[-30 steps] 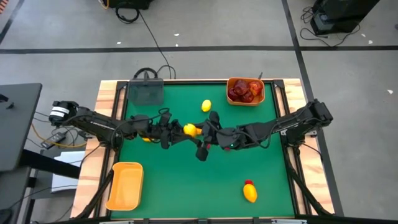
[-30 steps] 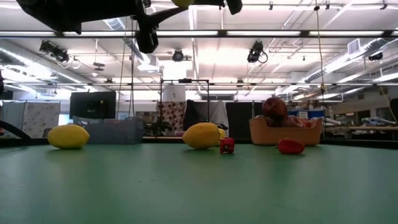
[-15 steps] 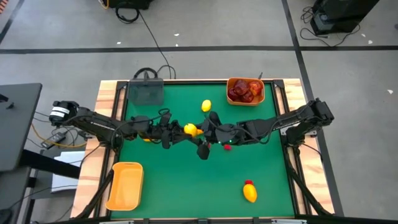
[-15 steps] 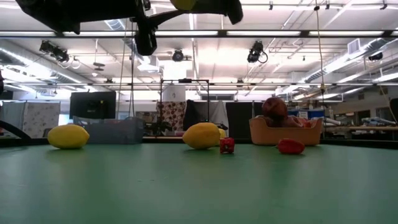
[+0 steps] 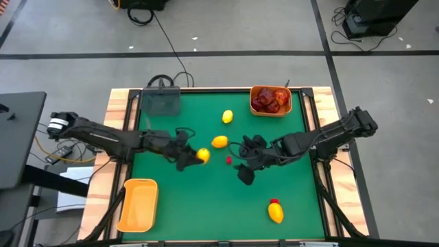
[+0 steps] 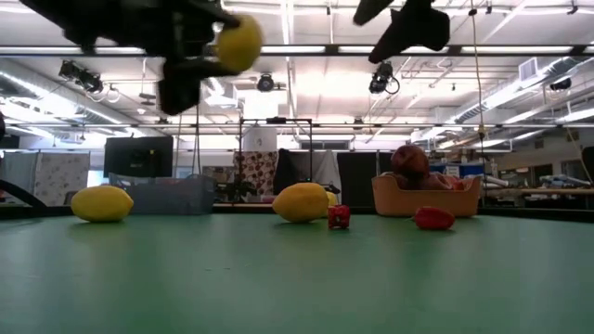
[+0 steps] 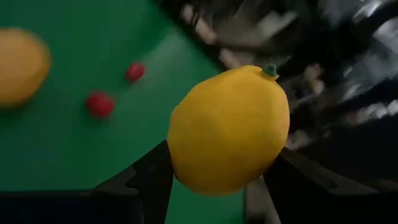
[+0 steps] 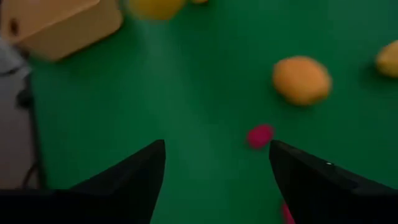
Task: Sort produce into baskets
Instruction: Put the lemon into the yellow bin
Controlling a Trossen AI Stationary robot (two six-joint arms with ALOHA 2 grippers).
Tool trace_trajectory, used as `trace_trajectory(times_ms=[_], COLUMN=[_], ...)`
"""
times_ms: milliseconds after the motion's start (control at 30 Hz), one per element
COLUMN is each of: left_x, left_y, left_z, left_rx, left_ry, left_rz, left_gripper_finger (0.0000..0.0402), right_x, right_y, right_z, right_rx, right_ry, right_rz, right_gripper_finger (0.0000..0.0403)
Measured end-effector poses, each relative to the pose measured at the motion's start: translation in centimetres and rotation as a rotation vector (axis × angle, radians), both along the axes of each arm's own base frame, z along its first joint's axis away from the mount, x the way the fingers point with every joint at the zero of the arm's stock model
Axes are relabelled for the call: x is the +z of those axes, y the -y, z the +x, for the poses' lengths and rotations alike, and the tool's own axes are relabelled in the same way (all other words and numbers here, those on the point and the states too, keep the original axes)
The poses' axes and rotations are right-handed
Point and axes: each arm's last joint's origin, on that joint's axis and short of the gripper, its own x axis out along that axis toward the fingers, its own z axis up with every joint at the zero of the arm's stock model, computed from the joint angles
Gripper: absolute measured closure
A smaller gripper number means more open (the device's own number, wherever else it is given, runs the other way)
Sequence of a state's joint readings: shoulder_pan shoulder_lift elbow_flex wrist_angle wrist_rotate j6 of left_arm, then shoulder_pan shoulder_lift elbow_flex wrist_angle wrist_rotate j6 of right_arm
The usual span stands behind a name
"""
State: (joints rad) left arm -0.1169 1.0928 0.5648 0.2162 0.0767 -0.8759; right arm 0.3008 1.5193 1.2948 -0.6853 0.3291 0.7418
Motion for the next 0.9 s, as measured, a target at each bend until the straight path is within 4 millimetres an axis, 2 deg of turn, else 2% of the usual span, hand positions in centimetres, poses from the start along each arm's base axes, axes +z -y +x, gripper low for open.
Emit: trace_trajectory(times_ms=[100,267,467,700,900], left_x=[0.6,1.7,0.9,0.1,1.0], left_y=[0.3,1.3,2.8,5.5,7.1], left_z=[-2.1,-5.6,-9.2,-10.9,-11.5], left_rx=[-0.020,-0.101,-0.206,-0.332,-0.397], left_ry=[-0.063,-0.114,-0.338,-0.560,-0.754], left_rz=[-0.008,-0.028,-0.121,-0.256,-0.243], left_gripper_finger=[0.0175,0.0175,0.0175,0.0175,0.0175], right_x=[-0.7,-1.8,-3.1,-6.3,-8.4], right_y=[0.2,0.4,0.9,2.7,4.2], right_z=[0.1,1.0,3.6,6.7,7.8], right_rx=[-0.067,0.020,0.089,0.155,0.196], right_ry=[0.027,0.068,0.145,0.138,0.090], right_rz=[-0.032,-0.098,-0.045,0.000,-0.066], right_gripper_finger=[0.0105,0.0104,0.0109,0.0107,0.0107])
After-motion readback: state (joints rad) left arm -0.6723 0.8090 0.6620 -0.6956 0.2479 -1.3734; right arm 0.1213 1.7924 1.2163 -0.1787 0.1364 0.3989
